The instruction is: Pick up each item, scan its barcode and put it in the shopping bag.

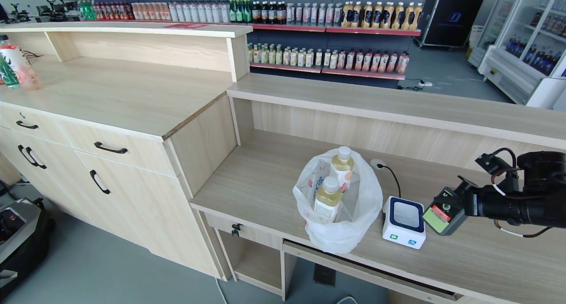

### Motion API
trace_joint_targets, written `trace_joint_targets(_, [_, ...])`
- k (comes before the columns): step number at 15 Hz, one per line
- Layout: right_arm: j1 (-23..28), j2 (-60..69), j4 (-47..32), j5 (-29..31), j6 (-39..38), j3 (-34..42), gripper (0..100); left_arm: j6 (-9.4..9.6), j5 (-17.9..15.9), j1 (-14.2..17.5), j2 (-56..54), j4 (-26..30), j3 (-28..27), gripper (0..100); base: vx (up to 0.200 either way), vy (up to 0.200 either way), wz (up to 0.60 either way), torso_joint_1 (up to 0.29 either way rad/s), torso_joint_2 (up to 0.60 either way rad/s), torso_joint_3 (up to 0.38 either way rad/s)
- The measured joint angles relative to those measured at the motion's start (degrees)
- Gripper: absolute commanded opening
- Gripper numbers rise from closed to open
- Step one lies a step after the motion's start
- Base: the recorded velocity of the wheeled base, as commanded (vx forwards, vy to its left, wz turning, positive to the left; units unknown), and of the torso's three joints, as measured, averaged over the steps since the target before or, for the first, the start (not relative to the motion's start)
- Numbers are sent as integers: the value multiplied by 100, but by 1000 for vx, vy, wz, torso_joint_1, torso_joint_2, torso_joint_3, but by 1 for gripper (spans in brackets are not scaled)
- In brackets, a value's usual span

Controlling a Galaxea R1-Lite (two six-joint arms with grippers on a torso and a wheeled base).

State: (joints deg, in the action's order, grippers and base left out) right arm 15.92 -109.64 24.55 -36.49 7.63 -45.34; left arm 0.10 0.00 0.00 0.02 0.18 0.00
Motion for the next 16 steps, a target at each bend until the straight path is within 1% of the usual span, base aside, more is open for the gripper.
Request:
trace_joint_targets(3, [-138, -163, 7, -40, 30, -152, 0, 0, 0, 0, 0, 0, 0, 100, 0, 0, 0, 0, 0, 0])
trace_joint_targets(7, [-324, -351, 21, -330, 33, -330, 0, -2, 0, 0, 0, 0, 0, 100, 0, 0, 0, 0, 0, 0])
trace_joint_targets(11, [-366, -596, 355, -423, 44, -378, 0, 0, 0, 0, 0, 0, 0, 100, 0, 0, 0, 0, 0, 0])
trace_joint_targets(16, [-474, -778, 388, -594, 49, -461, 0, 0, 0, 0, 0, -2, 0, 100, 0, 0, 0, 0, 0, 0])
